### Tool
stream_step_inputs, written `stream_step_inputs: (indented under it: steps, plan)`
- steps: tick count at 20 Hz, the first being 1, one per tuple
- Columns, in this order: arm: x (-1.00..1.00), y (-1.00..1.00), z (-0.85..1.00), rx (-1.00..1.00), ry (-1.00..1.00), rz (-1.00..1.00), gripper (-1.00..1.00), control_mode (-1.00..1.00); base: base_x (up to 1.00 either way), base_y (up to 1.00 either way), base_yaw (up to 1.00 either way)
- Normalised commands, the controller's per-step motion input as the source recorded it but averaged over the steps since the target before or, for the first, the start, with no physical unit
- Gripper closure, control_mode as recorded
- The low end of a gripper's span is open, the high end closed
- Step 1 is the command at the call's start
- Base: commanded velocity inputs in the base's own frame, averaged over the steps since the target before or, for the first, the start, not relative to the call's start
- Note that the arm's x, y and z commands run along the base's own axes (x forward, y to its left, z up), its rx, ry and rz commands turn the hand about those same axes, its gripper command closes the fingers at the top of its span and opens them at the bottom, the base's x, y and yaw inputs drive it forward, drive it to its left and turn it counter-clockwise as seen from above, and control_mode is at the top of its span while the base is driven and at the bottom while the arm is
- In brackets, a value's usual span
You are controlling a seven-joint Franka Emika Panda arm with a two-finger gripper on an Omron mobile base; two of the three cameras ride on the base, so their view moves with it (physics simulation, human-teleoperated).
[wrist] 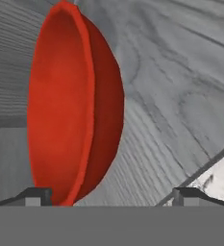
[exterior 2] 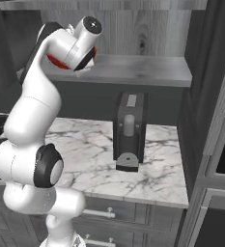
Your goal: Pick up the bowls from the cabinet and place each bowl in front of a stool on the dining counter.
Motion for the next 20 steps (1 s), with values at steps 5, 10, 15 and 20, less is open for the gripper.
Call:
stream_step_inputs:
  steps: [5, 10, 15, 20]
  plan:
    - [0.47, 0.03, -0.01, 0.00, 0.01, 0.00, -1.00, -1.00, 0.00, 0.00, 0.00]
    - [0.40, 0.00, -0.01, 0.00, 0.00, 0.00, -1.00, -1.00, 0.00, 0.00, 0.00]
    - [0.09, 0.00, 0.00, 0.00, 0.05, 0.00, -1.00, -1.00, 0.00, 0.00, 0.00]
    - [0.00, 0.02, -0.02, 0.00, 0.12, 0.00, -1.00, -1.00, 0.00, 0.00, 0.00]
